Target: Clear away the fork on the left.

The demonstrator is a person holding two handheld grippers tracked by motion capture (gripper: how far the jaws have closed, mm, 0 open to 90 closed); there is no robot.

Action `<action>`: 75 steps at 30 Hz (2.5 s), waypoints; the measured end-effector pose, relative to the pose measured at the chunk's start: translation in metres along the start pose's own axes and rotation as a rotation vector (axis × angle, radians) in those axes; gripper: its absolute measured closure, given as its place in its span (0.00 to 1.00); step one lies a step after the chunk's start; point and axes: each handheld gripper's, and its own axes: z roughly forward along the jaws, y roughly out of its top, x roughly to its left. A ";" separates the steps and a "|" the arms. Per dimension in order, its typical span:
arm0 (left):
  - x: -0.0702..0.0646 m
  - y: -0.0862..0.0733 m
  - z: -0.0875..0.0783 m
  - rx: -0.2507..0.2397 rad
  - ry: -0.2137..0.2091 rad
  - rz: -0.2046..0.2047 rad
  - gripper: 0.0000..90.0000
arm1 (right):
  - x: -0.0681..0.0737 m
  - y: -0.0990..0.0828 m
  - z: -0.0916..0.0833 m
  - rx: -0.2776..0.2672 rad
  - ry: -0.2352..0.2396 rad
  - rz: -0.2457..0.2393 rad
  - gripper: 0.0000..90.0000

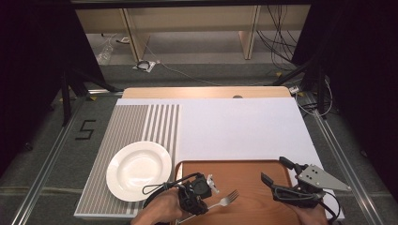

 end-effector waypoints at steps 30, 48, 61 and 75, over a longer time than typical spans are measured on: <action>-0.017 0.002 0.021 0.081 -0.011 -0.002 0.77 | 0.000 0.000 0.000 0.004 -0.001 -0.008 0.21; -0.035 0.010 0.035 -0.040 0.018 0.111 0.99 | 0.001 0.000 0.001 0.007 0.002 -0.013 0.21; -0.016 0.009 0.033 -0.066 0.077 0.063 0.99 | 0.001 0.000 0.002 0.010 0.004 -0.011 0.21; 0.013 -0.001 0.022 -0.086 0.120 -0.025 0.99 | 0.001 0.000 0.001 0.009 0.004 -0.020 0.21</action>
